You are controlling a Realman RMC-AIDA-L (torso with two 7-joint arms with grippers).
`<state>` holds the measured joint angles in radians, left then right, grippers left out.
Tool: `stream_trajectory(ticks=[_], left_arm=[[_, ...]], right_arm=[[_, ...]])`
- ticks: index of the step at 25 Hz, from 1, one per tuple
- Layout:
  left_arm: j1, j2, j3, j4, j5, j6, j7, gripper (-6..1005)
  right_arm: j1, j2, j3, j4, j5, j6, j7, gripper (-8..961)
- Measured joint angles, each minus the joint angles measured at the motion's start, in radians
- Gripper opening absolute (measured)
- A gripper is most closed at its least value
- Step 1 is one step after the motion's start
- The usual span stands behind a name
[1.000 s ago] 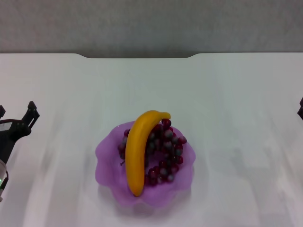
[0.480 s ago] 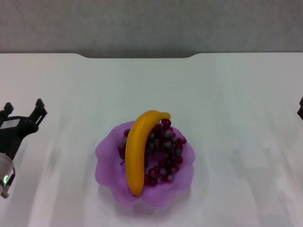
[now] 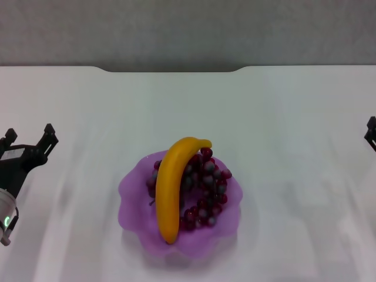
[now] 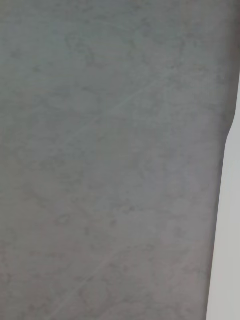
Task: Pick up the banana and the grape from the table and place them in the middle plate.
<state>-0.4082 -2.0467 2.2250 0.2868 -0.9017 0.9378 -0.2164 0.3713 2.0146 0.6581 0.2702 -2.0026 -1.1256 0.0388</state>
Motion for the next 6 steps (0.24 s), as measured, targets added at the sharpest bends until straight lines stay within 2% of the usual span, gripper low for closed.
stream_trajectory(ticks=[6], left_arm=[[-0.006, 0.000, -0.002, -0.001, -0.001, -0.001, 0.007, 891]], right_arm=[[0.007, -0.001, -0.004, 0.000, 0.001, -0.003, -0.005, 894]])
